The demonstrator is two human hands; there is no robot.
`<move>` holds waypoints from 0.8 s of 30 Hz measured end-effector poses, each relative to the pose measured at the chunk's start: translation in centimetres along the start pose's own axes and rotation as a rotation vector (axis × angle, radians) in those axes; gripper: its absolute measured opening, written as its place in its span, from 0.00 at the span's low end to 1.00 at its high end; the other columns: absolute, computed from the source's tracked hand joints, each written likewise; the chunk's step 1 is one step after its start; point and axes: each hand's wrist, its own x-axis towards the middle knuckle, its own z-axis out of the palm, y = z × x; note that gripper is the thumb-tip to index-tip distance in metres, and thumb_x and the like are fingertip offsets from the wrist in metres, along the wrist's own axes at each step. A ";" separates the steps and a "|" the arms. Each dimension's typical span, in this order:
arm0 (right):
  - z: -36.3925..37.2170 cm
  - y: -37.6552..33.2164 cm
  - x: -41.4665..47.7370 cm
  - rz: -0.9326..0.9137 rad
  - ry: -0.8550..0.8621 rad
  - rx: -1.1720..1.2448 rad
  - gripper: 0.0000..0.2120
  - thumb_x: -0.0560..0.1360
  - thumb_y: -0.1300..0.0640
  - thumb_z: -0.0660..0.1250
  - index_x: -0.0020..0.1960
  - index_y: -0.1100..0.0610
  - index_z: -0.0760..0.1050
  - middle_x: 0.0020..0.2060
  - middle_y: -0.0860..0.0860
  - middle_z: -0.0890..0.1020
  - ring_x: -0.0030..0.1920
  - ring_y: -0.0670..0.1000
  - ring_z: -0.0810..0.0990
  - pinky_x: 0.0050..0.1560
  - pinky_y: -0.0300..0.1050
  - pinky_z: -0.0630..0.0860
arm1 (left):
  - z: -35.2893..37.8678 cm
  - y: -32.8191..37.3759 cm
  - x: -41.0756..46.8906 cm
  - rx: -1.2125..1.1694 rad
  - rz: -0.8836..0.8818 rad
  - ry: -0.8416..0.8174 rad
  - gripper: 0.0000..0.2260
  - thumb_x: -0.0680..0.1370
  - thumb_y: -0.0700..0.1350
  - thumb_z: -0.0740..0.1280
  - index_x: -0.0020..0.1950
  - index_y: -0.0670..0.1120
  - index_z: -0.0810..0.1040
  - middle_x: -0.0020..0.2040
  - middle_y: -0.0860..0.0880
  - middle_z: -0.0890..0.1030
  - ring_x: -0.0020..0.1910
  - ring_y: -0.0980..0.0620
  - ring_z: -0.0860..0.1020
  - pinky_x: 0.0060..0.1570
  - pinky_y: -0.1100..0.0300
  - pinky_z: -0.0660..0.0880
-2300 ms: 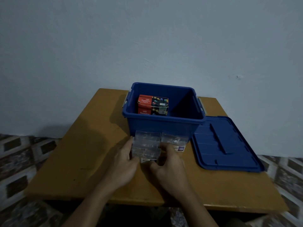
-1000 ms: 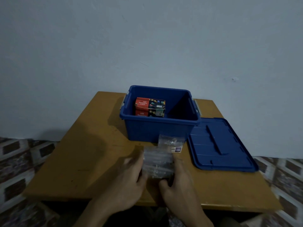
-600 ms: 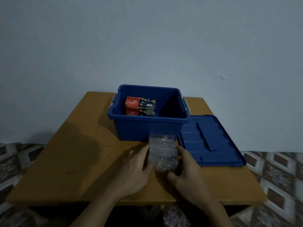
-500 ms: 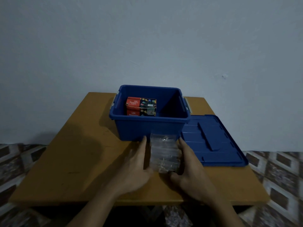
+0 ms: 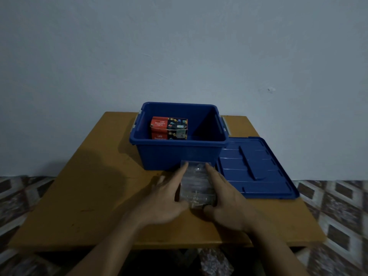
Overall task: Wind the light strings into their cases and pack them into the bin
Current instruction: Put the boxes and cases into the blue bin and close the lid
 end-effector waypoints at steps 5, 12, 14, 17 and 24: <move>0.6 -0.3 0.0 0.018 0.032 0.029 0.49 0.76 0.47 0.68 0.80 0.43 0.33 0.80 0.46 0.53 0.77 0.50 0.57 0.77 0.53 0.60 | 0.2 -1.5 -0.1 -0.017 -0.027 -0.012 0.43 0.77 0.65 0.62 0.75 0.66 0.28 0.82 0.55 0.46 0.80 0.47 0.52 0.75 0.43 0.59; 0.9 -1.3 -0.1 0.037 0.035 0.081 0.47 0.77 0.51 0.67 0.80 0.41 0.33 0.79 0.46 0.55 0.74 0.49 0.59 0.75 0.52 0.62 | 0.4 -1.4 -1.2 0.002 0.004 -0.026 0.35 0.82 0.61 0.57 0.78 0.63 0.34 0.79 0.57 0.52 0.78 0.50 0.53 0.75 0.45 0.58; 1.1 -1.3 -0.4 0.043 0.033 0.085 0.47 0.76 0.50 0.66 0.79 0.40 0.34 0.78 0.46 0.58 0.72 0.48 0.62 0.73 0.51 0.65 | 0.8 -1.5 -1.6 -0.035 0.013 0.000 0.35 0.83 0.60 0.57 0.78 0.63 0.33 0.79 0.59 0.51 0.78 0.52 0.51 0.75 0.46 0.57; 1.1 -1.5 -0.8 0.068 0.038 0.107 0.47 0.74 0.49 0.66 0.79 0.37 0.36 0.72 0.47 0.66 0.68 0.48 0.68 0.68 0.50 0.70 | 1.1 -1.6 -2.3 -0.194 0.051 0.074 0.35 0.80 0.62 0.60 0.78 0.69 0.39 0.79 0.62 0.55 0.77 0.58 0.56 0.76 0.47 0.60; 0.3 -3.1 -1.9 0.077 0.095 0.306 0.33 0.78 0.57 0.67 0.72 0.34 0.54 0.55 0.30 0.72 0.54 0.31 0.76 0.53 0.26 0.71 | 0.1 -1.3 -3.8 -0.396 0.103 0.123 0.24 0.79 0.62 0.64 0.75 0.67 0.63 0.68 0.70 0.73 0.68 0.69 0.69 0.70 0.58 0.67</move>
